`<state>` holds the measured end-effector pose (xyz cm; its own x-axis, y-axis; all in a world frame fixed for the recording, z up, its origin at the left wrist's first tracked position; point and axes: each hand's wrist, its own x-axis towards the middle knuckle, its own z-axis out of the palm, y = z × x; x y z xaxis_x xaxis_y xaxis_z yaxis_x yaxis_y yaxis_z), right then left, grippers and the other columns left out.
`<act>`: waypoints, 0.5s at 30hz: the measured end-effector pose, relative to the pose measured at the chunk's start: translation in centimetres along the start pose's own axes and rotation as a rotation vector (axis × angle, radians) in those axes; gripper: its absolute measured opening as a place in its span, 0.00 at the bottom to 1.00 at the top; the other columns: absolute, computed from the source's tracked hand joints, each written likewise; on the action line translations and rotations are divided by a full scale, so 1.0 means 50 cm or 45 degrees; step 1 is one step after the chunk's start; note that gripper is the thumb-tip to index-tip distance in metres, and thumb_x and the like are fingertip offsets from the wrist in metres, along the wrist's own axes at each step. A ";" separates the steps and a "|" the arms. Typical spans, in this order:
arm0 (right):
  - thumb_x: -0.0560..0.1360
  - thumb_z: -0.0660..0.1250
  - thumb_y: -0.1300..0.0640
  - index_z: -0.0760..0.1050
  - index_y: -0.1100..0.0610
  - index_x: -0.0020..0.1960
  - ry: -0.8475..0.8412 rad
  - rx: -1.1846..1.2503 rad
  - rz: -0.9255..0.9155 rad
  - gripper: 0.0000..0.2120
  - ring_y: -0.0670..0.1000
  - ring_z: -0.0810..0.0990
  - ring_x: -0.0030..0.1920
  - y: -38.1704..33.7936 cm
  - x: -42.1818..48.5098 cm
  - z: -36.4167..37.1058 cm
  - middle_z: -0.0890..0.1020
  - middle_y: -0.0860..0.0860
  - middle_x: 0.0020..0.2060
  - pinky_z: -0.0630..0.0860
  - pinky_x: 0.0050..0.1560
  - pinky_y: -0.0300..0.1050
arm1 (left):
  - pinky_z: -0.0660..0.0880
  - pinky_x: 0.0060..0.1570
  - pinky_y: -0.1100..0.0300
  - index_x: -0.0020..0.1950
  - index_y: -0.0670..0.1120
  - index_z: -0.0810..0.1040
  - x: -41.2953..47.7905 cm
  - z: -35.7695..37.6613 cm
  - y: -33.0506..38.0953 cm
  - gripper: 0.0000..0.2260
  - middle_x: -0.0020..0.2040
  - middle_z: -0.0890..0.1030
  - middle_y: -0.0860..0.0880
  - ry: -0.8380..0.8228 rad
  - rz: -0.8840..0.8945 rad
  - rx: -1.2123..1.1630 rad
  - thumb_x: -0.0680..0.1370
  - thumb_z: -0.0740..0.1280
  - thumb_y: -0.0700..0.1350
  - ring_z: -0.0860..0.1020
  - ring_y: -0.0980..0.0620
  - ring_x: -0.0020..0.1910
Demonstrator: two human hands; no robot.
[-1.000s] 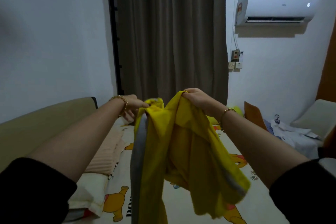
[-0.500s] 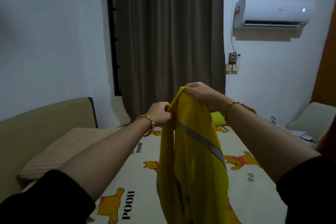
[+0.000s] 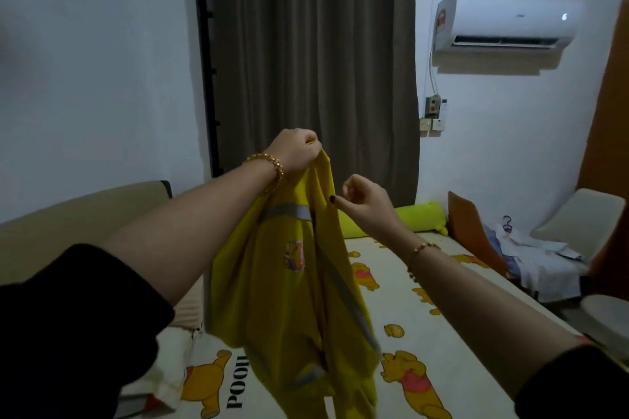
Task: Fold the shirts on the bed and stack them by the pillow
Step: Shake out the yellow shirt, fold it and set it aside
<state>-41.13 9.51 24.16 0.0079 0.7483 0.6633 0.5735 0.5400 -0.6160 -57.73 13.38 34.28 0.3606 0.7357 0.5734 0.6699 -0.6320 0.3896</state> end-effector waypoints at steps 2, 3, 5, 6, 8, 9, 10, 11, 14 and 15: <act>0.72 0.72 0.55 0.75 0.58 0.40 0.000 0.040 -0.038 0.08 0.45 0.73 0.33 -0.006 -0.006 0.022 0.77 0.50 0.32 0.73 0.36 0.43 | 0.68 0.32 0.63 0.47 0.42 0.79 0.000 -0.007 -0.001 0.12 0.35 0.75 0.49 -0.017 0.003 0.023 0.80 0.59 0.46 0.72 0.53 0.34; 0.72 0.72 0.54 0.76 0.57 0.41 -0.002 0.050 -0.052 0.08 0.46 0.76 0.34 -0.008 -0.008 0.032 0.79 0.50 0.33 0.75 0.36 0.42 | 0.68 0.31 0.63 0.47 0.42 0.79 0.001 -0.010 -0.002 0.12 0.35 0.74 0.49 -0.019 0.002 0.032 0.80 0.59 0.46 0.72 0.53 0.34; 0.72 0.72 0.53 0.78 0.56 0.43 -0.011 0.042 -0.060 0.07 0.47 0.80 0.37 -0.013 -0.010 0.051 0.82 0.50 0.36 0.78 0.37 0.39 | 0.67 0.31 0.63 0.47 0.42 0.79 -0.003 -0.018 -0.007 0.11 0.36 0.75 0.49 -0.012 -0.007 0.049 0.80 0.59 0.46 0.72 0.54 0.34; 0.72 0.72 0.52 0.79 0.56 0.45 -0.016 0.026 -0.051 0.07 0.45 0.80 0.37 -0.015 -0.010 0.059 0.82 0.50 0.37 0.77 0.36 0.35 | 0.67 0.31 0.63 0.48 0.42 0.79 -0.005 -0.021 -0.010 0.11 0.37 0.75 0.49 -0.009 -0.010 0.049 0.80 0.58 0.46 0.72 0.54 0.35; 0.73 0.72 0.53 0.80 0.56 0.48 -0.018 -0.009 -0.018 0.08 0.42 0.78 0.36 -0.015 -0.012 0.075 0.82 0.49 0.39 0.74 0.33 0.30 | 0.67 0.32 0.64 0.48 0.42 0.78 -0.011 -0.028 -0.017 0.12 0.36 0.75 0.50 -0.014 -0.015 0.038 0.80 0.58 0.46 0.72 0.55 0.35; 0.73 0.72 0.53 0.80 0.56 0.50 -0.024 -0.013 -0.006 0.09 0.41 0.78 0.37 -0.016 -0.013 0.081 0.81 0.49 0.40 0.73 0.33 0.28 | 0.67 0.32 0.64 0.49 0.42 0.78 -0.014 -0.031 -0.020 0.12 0.35 0.74 0.51 -0.019 -0.021 0.034 0.81 0.58 0.46 0.72 0.55 0.35; 0.73 0.72 0.54 0.80 0.56 0.53 -0.038 -0.004 0.006 0.10 0.40 0.77 0.37 -0.016 -0.013 0.087 0.81 0.48 0.41 0.72 0.33 0.27 | 0.67 0.32 0.64 0.49 0.43 0.78 -0.017 -0.035 -0.022 0.11 0.34 0.73 0.52 -0.021 -0.028 0.032 0.81 0.58 0.46 0.71 0.56 0.34; 0.73 0.71 0.54 0.79 0.56 0.55 -0.060 0.013 0.019 0.11 0.40 0.77 0.38 -0.016 -0.013 0.093 0.81 0.48 0.41 0.72 0.33 0.26 | 0.67 0.32 0.65 0.49 0.43 0.78 -0.019 -0.038 -0.025 0.11 0.34 0.72 0.53 -0.022 -0.032 0.029 0.81 0.57 0.46 0.70 0.57 0.34; 0.74 0.71 0.53 0.79 0.55 0.57 -0.151 0.057 0.077 0.13 0.40 0.78 0.41 -0.017 -0.010 0.112 0.80 0.46 0.42 0.72 0.37 0.28 | 0.67 0.32 0.66 0.49 0.43 0.78 -0.031 -0.045 -0.032 0.11 0.34 0.73 0.52 -0.031 -0.044 0.012 0.81 0.57 0.46 0.71 0.57 0.33; 0.74 0.70 0.53 0.80 0.55 0.54 -0.184 0.083 0.098 0.10 0.41 0.78 0.41 -0.017 -0.009 0.120 0.80 0.46 0.41 0.72 0.37 0.30 | 0.68 0.32 0.65 0.49 0.43 0.78 -0.036 -0.048 -0.033 0.12 0.35 0.73 0.52 -0.036 -0.050 0.014 0.81 0.57 0.46 0.71 0.56 0.34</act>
<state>-46.55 11.02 21.86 -0.0708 0.8334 0.5481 0.5217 0.4993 -0.6918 -61.07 12.54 34.34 0.3520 0.7664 0.5373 0.6910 -0.6000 0.4031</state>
